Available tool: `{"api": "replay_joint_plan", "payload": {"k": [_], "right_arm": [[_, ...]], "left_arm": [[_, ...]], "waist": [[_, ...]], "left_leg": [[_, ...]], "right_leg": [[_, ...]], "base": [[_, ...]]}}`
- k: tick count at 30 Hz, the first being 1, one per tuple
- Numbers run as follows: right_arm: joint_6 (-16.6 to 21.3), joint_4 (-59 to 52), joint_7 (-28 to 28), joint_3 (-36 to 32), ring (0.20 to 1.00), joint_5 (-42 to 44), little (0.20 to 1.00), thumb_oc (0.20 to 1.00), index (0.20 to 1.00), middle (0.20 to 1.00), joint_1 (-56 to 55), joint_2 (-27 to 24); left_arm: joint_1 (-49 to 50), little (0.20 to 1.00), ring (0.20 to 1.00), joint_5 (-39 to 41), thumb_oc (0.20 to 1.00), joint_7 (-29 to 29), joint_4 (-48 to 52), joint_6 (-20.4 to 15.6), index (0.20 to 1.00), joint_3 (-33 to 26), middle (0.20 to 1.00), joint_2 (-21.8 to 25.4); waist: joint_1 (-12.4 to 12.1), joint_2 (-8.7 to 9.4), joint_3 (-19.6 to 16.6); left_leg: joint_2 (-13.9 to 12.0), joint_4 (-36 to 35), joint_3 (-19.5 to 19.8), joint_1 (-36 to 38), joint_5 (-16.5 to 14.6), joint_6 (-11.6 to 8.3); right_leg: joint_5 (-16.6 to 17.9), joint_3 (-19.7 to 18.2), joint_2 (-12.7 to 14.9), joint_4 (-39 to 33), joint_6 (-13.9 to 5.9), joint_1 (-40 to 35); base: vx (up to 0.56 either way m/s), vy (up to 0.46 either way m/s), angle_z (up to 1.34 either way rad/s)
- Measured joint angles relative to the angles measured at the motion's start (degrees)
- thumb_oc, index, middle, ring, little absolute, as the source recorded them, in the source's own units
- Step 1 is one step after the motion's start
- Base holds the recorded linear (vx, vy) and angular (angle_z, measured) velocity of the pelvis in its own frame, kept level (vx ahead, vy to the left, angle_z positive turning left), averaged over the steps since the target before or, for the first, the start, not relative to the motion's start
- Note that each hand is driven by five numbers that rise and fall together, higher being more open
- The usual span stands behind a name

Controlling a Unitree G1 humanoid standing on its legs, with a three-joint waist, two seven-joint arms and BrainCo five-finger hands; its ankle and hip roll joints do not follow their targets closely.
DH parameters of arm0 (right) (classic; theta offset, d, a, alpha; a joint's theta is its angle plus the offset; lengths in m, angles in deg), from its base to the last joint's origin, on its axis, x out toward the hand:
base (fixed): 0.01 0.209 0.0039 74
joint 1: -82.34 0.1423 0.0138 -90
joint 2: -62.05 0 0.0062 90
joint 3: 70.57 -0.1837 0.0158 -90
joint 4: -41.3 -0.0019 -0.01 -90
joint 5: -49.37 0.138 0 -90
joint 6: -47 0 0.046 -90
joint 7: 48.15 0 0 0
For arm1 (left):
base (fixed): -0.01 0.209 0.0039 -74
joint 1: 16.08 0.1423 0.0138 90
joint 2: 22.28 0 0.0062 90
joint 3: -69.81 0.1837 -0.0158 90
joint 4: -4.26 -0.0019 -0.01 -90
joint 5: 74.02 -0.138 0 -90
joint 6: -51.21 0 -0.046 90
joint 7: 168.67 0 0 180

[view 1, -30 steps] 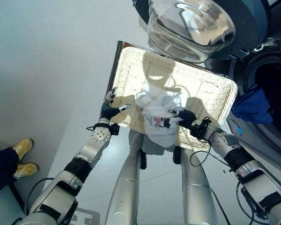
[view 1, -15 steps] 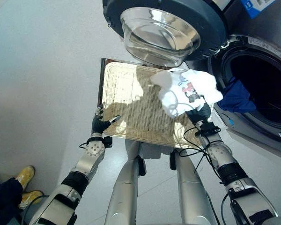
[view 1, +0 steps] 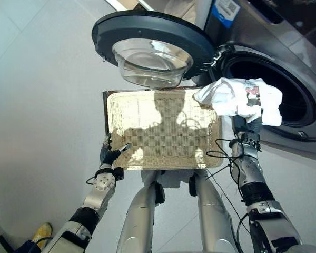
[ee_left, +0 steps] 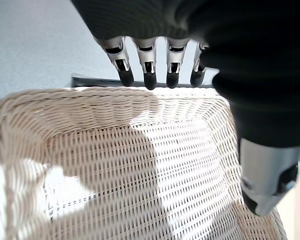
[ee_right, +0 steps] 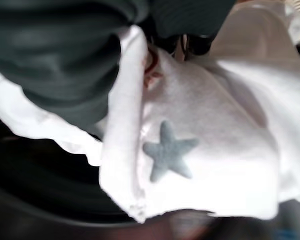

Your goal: Put the clothes into the washing machine.

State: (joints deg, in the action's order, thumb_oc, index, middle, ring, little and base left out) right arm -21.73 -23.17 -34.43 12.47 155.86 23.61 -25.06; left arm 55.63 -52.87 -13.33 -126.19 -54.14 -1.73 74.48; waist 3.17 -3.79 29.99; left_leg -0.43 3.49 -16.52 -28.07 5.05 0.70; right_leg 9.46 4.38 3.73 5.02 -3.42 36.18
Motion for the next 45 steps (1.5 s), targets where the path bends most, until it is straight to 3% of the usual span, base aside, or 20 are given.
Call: {"api": "replay_joint_plan", "payload": {"k": [4,7,9,12,16,19,23,25,26,27,28,29,30,32,35,38,39,42,43,45], "right_arm": [[3.8,1.3,-1.9,-0.5,0.200,3.8,0.200,0.200,0.200,0.200,4.1,-4.3],[5.5,2.9,-3.7,-0.6,0.200,4.5,0.200,0.200,0.200,0.200,5.6,-4.8],[8.9,4.1,-10.2,-0.7,0.200,4.4,0.200,0.200,0.200,0.200,9.1,-9.1],[11.3,10.0,-17.2,-1.9,0.200,2.9,0.200,0.200,0.200,0.200,14.2,-13.2],[16.5,15.4,-21.8,-2.3,0.200,-5.4,0.200,0.200,0.200,0.200,16.1,-13.8],[20.0,17.3,-24.9,-1.6,0.200,-10.9,0.200,0.200,0.200,0.200,20.1,-17.2],[20.0,17.3,-24.9,-1.6,0.200,-10.9,0.200,0.200,0.200,0.200,20.1,-17.2],[19.9,17.4,-26.2,-1.3,0.200,-12.0,0.200,0.200,0.200,0.200,24.1,-19.4],[19.7,18.5,-27.9,-1.3,0.200,-11.3,0.200,0.200,0.200,0.200,25.1,-21.3],[19.8,18.5,-27.9,-1.3,0.200,-11.3,0.200,0.200,0.200,0.200,25.1,-21.3],[20.0,17.8,-24.5,1.0,0.360,-7.2,0.360,0.360,0.360,0.360,25.3,-21.7],[20.2,17.5,-21.9,0.5,0.686,-5.3,0.686,0.686,0.686,0.686,25.6,-21.9],[20.8,16.7,-18.3,-0.2,1.000,-3.7,1.000,1.000,1.000,1.000,26.1,-21.5],[20.7,13.0,-12.8,-0.2,1.000,-0.2,1.000,1.000,1.000,1.000,26.3,-21.3],[18.4,13.3,-9.1,-0.2,1.000,-0.3,1.000,1.000,1.000,1.000,26.1,-21.4],[13.2,13.7,-13.3,-0.1,1.000,-6.6,1.000,1.000,1.000,1.000,24.6,-22.1],[8.2,17.8,-17.9,1.3,1.000,-9.8,1.000,1.000,1.000,1.000,25.2,-24.4],[0.0,25.7,-25.1,1.5,1.000,-14.2,1.000,1.000,1.000,1.000,26.4,-27.3],[-5.9,30.1,-28.1,3.1,1.000,-15.1,1.000,1.000,1.000,1.000,27.0,-28.5],[-12.5,32.5,-29.7,5.6,1.000,-17.4,1.000,1.000,1.000,1.000,27.0,-28.9]], "left_arm": [[0.6,1.000,1.000,1.6,1.000,1.1,-1.7,-0.8,1.000,-1.9,1.000,-0.7],[0.6,1.000,1.000,2.2,1.000,1.4,-1.9,-1.3,1.000,-1.0,1.000,-1.6],[0.9,1.000,1.000,2.2,1.000,2.3,-2.0,-2.2,1.000,0.2,1.000,-3.4],[1.2,1.000,1.000,2.2,1.000,3.5,-1.1,-2.7,1.000,3.3,1.000,-2.7],[3.3,1.000,1.000,2.8,1.000,4.5,4.0,-3.2,1.000,7.7,1.000,0.1],[4.7,1.000,1.000,3.6,1.000,4.6,10.8,-4.3,1.000,9.8,1.000,3.7],[4.7,1.000,1.000,3.6,1.000,4.6,10.8,-4.3,1.000,9.8,1.000,3.7],[5.3,1.000,1.000,5.2,1.000,4.5,13.0,-4.2,1.000,9.8,1.000,4.5],[6.1,1.000,1.000,5.6,1.000,4.5,14.7,-4.0,1.000,10.0,1.000,5.1],[6.5,1.000,1.000,5.6,1.000,4.4,15.3,-4.0,1.000,10.0,1.000,5.8],[8.6,1.000,1.000,6.3,1.000,4.9,19.6,-2.9,1.000,10.9,1.000,9.8],[8.8,1.000,1.000,6.6,1.000,5.1,20.7,-2.9,1.000,11.1,1.000,11.2],[9.1,1.000,1.000,6.7,1.000,5.1,20.7,-2.7,1.000,10.2,1.000,11.4],[9.5,1.000,1.000,7.1,1.000,5.7,20.3,-1.5,1.000,8.9,1.000,11.5],[9.2,1.000,1.000,7.2,1.000,7.0,19.7,-0.5,1.000,8.1,1.000,11.6],[9.2,1.000,1.000,7.2,1.000,7.3,19.6,0.1,1.000,8.0,1.000,11.5],[9.2,1.000,1.000,7.2,1.000,7.3,19.2,-0.3,1.000,7.7,1.000,11.6],[9.1,1.000,1.000,7.4,1.000,7.4,17.5,-0.4,1.000,7.6,1.000,11.5],[9.1,1.000,1.000,7.9,1.000,7.3,16.1,-0.5,1.000,7.9,1.000,11.5],[9.1,1.000,1.000,7.9,1.000,7.3,15.1,-0.5,1.000,7.9,1.000,11.5]], "waist": [[0.0,-0.34,0.2],[-1.1,-0.35,0.2],[-2.7,-1.93,0.8],[-3.0,-2.07,0.9],[-3.4,-2.48,0.8],[-4.2,-3.05,0.8],[-4.2,-3.05,0.8],[-4.3,-4.27,0.7],[-6.1,-4.32,0.7],[-6.0,-4.33,0.7],[-6.5,-4.57,0.5],[-6.4,-4.59,0.5],[-7.0,-4.64,0.5],[-8.3,-4.67,0.5],[-7.4,-4.68,0.5],[-7.0,-4.68,0.5],[-7.1,-4.69,0.5],[-7.4,-4.69,0.5],[-7.4,-4.69,0.5],[-7.4,-4.69,0.5]], "left_leg": [[-1.3,1.5,-0.5,-1.2,-0.9,-0.96],[-2.1,3.6,2.3,-1.8,-2.4,-2.64],[-2.9,4.7,6.0,-1.8,-3.0,-3.81],[-3.2,6.5,7.5,-2.5,-2.9,-4.54],[-3.0,6.6,7.2,-2.7,-2.3,-5.58],[-0.7,7.2,6.2,-5.4,-2.5,-5.07],[-0.7,7.2,6.2,-5.4,-2.5,-5.07],[0.3,9.0,5.6,-8.2,-2.8,-4.17],[0.3,9.5,5.7,-9.2,-2.8,-4.14],[0.3,9.8,5.8,-9.5,-2.8,-4.15],[0.3,13.7,8.4,-12.0,-3.8,-4.20],[1.4,16.1,10.1,-13.3,-5.0,-4.57],[2.1,16.7,11.8,-14.1,-5.1,-4.61],[1.6,16.7,12.9,-15.2,-5.2,-4.70],[1.5,17.4,13.6,-15.8,-5.3,-4.85],[1.3,17.4,13.7,-16.0,-5.3,-4.85],[0.9,17.5,13.7,-16.4,-5.3,-4.84],[0.8,17.6,14.1,-16.8,-5.1,-4.85],[0.8,17.6,14.4,-16.6,-5.0,-4.97],[0.5,17.7,15.0,-16.3,-5.1,-5.07]], "right_leg": [[0.8,4.3,0.3,-1.4,1.75,0.5],[-0.2,4.3,-0.8,0.5,5.38,1.1],[-2.8,5.6,-1.4,3.9,7.99,1.3],[-5.9,6.4,-0.9,9.1,9.42,3.1],[-9.8,7.8,0.5,14.5,9.59,5.7],[-11.7,6.6,3.5,20.9,9.73,11.7],[-11.7,6.6,3.5,20.9,9.73,11.7],[-11.0,5.6,4.7,22.1,8.67,14.6],[-10.6,5.6,4.7,22.2,7.90,15.3],[-10.6,5.6,4.8,22.3,7.89,15.4],[-13.4,4.9,3.8,29.4,5.32,17.0],[-14.2,3.5,3.7,29.3,7.91,17.1],[-14.0,2.9,2.8,28.9,9.02,17.7],[-13.0,2.6,1.7,27.5,8.38,18.2],[-12.7,3.9,1.8,27.2,8.53,18.1],[-12.4,4.2,1.9,26.7,8.65,18.0],[-11.9,4.4,1.7,25.9,8.99,17.9],[-11.4,5.0,1.5,24.9,9.10,17.6],[-11.3,5.4,1.4,24.2,9.31,16.8],[-10.9,5.7,1.2,23.7,9.66,15.9]], "base": [[0.16,-0.419,-0.18],[0.16,-0.304,-0.04],[0.22,-0.333,0.12],[0.15,-0.218,0.25],[0.08,-0.135,0.23],[0.06,-0.041,0.03],[0.01,-0.019,-0.01],[0.12,-0.124,-0.04],[0.18,-0.200,0.01],[0.21,-0.201,0.08],[0.05,-0.051,0.22],[0.06,-0.049,0.12],[0.04,-0.081,-0.23],[0.01,-0.055,-0.32],[-0.01,-0.033,0.08],[-0.05,-0.058,-0.01],[-0.04,-0.046,-0.03],[-0.02,-0.053,0.05],[-0.04,-0.062,0.05],[-0.01,-0.059,0.02]]}}
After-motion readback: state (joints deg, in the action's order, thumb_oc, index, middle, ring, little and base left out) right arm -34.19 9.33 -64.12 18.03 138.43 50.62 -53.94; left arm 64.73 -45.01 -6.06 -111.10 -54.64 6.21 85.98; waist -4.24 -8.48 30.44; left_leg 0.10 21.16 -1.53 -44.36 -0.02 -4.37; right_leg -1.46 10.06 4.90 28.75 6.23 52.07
